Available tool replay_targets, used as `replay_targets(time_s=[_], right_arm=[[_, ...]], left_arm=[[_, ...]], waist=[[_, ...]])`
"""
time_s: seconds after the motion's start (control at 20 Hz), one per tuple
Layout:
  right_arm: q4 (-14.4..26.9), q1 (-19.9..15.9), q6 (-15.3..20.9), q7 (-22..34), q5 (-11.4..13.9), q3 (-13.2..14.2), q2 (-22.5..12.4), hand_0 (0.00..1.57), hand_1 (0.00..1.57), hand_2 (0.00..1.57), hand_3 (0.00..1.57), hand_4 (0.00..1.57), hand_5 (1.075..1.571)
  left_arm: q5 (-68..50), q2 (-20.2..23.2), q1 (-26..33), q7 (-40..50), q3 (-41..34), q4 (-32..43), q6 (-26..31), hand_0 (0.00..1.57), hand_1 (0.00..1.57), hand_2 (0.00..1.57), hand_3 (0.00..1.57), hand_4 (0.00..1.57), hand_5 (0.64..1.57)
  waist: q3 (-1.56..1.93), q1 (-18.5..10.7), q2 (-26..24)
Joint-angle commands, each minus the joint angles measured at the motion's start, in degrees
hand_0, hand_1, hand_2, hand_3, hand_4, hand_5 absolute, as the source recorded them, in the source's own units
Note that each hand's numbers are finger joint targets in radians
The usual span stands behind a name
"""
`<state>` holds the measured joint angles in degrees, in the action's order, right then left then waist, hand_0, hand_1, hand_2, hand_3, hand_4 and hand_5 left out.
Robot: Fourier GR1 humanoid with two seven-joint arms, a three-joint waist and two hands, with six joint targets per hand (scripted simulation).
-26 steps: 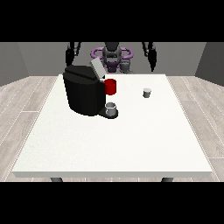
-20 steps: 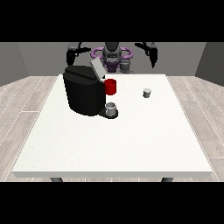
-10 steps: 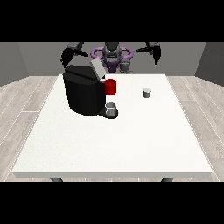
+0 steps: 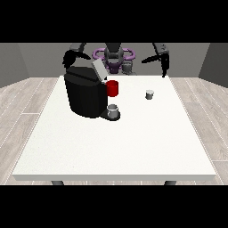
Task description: Insert the coffee pod into the coffee machine and close the lid
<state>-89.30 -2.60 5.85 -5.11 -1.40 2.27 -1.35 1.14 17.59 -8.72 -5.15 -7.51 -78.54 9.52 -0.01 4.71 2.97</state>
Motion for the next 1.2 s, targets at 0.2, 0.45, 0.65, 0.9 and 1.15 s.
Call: replay_targets(time_s=[0.2, 0.45, 0.65, 0.9, 1.15], right_arm=[[3.1, -6.6, 1.8, -0.9, 1.1, -0.5, 0.9, 0.0, 0.0, 0.0, 0.0, 0.34, 1.571], [1.9, -5.7, 2.4, 2.3, 2.5, -2.2, 1.0, 0.0, 0.0, 0.0, 0.0, 0.4, 1.571], [8.3, -8.9, 2.3, -0.6, 1.3, 2.3, -1.1, 0.0, 0.0, 0.0, 0.0, 0.37, 1.571], [5.3, -8.3, 1.6, 4.1, 2.5, -0.7, -1.2, 0.0, 0.0, 0.0, 0.0, 0.42, 1.571], [8.3, -8.3, 3.4, 3.2, 2.8, 0.4, -0.6, 0.0, 0.0, 0.0, 0.0, 0.36, 1.571]], left_arm=[[2.6, 3.1, -9.9, 2.5, -1.4, 10.5, 0.8, 0.0, 0.0, 0.0, 0.0, 0.0, 1.571], [4.8, 5.1, -14.3, -0.6, -3.5, 21.3, 0.4, 0.0, 0.0, 0.0, 0.0, 0.0, 1.571], [7.8, 5.8, -14.4, 0.6, -0.7, 21.5, 1.9, 0.0, 0.0, 0.0, 0.0, 0.0, 1.571], [12.2, 5.6, -17.3, -4.5, -0.6, 30.5, -1.3, 0.0, 0.0, 0.2, 0.0, 0.0, 1.571], [15.8, 3.9, -18.0, -5.1, 0.8, 34.1, -3.4, 0.45, 0.45, 0.61, 0.3, 0.0, 1.571]], waist=[[0.0, 1.1, 7.2], [-0.01, 2.8, 6.6], [0.02, 0.0, 7.1], [-0.02, 3.4, 7.2], [-0.01, 2.3, 5.5]])
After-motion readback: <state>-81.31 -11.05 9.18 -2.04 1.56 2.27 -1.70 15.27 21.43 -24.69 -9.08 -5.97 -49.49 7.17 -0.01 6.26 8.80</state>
